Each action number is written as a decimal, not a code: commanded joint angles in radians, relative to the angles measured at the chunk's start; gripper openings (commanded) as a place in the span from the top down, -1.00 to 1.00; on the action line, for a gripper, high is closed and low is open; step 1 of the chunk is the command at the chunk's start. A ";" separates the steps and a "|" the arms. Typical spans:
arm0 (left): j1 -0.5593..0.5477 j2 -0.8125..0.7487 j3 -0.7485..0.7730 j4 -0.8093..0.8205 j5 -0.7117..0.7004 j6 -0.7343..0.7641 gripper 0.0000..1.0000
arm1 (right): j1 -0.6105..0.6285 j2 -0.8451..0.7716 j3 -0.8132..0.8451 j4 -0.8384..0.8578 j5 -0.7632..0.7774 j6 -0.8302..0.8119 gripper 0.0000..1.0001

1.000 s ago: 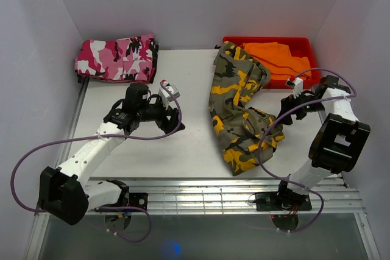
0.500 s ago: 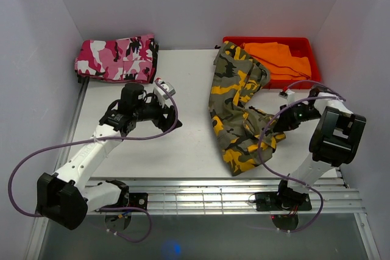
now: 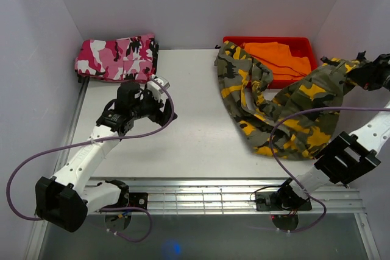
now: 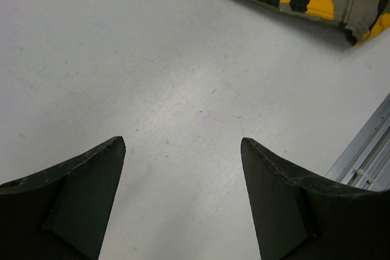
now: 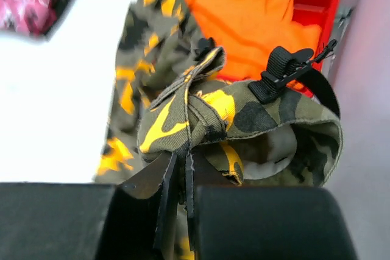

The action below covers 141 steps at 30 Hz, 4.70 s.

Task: Fold and stack the trousers
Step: Flatten the trousers out

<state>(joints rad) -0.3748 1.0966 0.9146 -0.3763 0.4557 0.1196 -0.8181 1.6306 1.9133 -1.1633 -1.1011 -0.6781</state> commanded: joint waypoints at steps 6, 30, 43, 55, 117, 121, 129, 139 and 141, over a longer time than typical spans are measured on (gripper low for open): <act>0.010 0.065 0.105 0.037 -0.025 -0.080 -0.75 | -0.066 -0.329 -0.283 0.743 -0.372 0.917 0.85; 0.020 0.120 0.434 -0.043 0.313 -0.182 -0.96 | 1.293 -0.201 -0.419 1.187 0.389 0.853 0.85; 0.013 0.141 0.386 -0.050 0.054 -0.123 -0.93 | 1.491 -0.025 -0.203 1.307 0.380 0.951 0.85; 0.066 -0.038 0.239 -0.047 0.083 -0.192 1.00 | 1.213 -0.104 -0.281 1.139 0.593 0.864 -0.38; 0.327 0.078 0.274 0.027 0.183 -0.376 1.00 | 0.693 0.071 -0.106 0.791 0.535 0.660 0.85; 0.373 0.104 0.317 0.024 0.115 -0.348 1.00 | 0.538 -0.179 -0.282 0.786 0.550 0.732 0.85; 0.467 0.065 0.199 0.119 0.207 -0.213 1.00 | 0.427 -0.554 -0.712 0.720 0.586 0.637 0.85; 0.651 0.146 0.083 -0.092 0.299 0.144 1.00 | 0.425 -0.308 -0.846 0.559 0.672 0.554 0.85; 0.739 0.146 0.046 -0.067 0.340 0.141 0.98 | 0.425 -0.284 -0.830 0.557 0.678 0.548 0.84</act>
<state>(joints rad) 0.2455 1.2503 0.9855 -0.4492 0.7563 0.1787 -0.3851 1.3655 1.0309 -0.5964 -0.4427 -0.0830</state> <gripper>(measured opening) 0.187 0.092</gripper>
